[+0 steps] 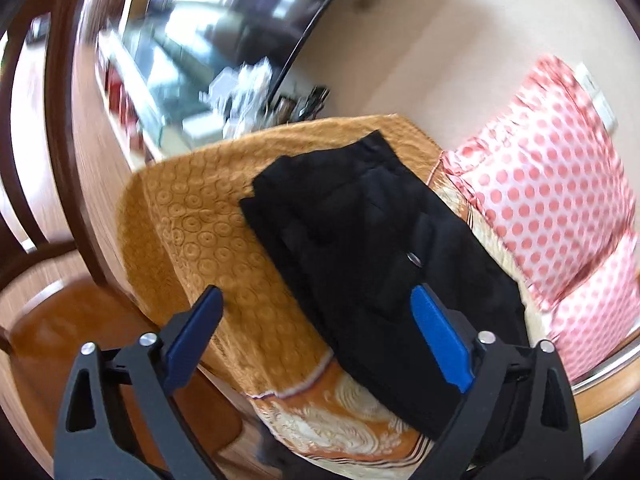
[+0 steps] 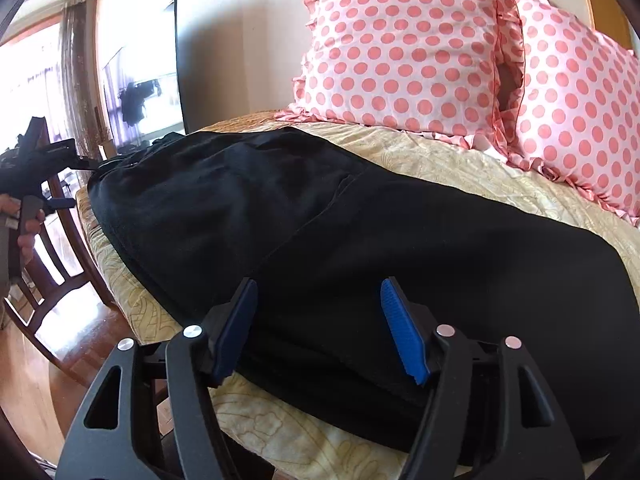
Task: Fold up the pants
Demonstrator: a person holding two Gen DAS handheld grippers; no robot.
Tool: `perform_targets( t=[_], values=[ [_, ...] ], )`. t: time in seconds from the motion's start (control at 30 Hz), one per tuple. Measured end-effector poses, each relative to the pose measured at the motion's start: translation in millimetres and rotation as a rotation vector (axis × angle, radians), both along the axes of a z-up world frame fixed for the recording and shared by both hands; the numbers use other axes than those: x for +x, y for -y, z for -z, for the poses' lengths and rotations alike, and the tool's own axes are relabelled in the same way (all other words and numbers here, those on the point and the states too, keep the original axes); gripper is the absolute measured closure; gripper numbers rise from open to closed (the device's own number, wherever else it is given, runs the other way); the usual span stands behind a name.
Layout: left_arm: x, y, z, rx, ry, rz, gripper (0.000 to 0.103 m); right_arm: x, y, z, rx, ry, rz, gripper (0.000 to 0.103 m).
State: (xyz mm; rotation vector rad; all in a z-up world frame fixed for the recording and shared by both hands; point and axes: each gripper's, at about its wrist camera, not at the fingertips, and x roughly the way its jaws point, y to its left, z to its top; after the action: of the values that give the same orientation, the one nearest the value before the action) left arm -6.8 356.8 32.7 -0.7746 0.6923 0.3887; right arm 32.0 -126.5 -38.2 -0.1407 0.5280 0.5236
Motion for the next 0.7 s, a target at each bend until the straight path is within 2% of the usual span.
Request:
perform_targets(
  t=[0.17,0.27,0.33,0.4,0.57,0.7],
  values=[
    [-1.2,-20.2,0.4,-0.113,-0.001,-0.028,0.008,1.3,0.2,-0.7,-0.003,0.001,0.0,0.035],
    [-8.6,-17.7,-11.4,-0.09,0.055,-0.044,0.013,1.4,0.2,-0.3,-0.004,0.003,0.002,0.033],
    [-5.9,-14.0,-16.1,-0.094,0.078,-0.015,0.013,2.3,0.5,-0.4,-0.003,0.003,0.004,0.03],
    [1.9,-12.3,-14.8,-0.13,0.085,0.029,0.013,3.2,1.2,-0.6,-0.002,0.0,0.004,0.029],
    [17.9,-11.5,-2.2,-0.238,0.091,0.074,0.012,2.2,1.8,-1.0,-0.012,0.007,0.002,0.028],
    [24.2,-16.2,-0.7,-0.267,0.104,0.077,0.012,2.3,3.2,-0.6,-0.009,0.007,0.001,0.027]
  ],
)
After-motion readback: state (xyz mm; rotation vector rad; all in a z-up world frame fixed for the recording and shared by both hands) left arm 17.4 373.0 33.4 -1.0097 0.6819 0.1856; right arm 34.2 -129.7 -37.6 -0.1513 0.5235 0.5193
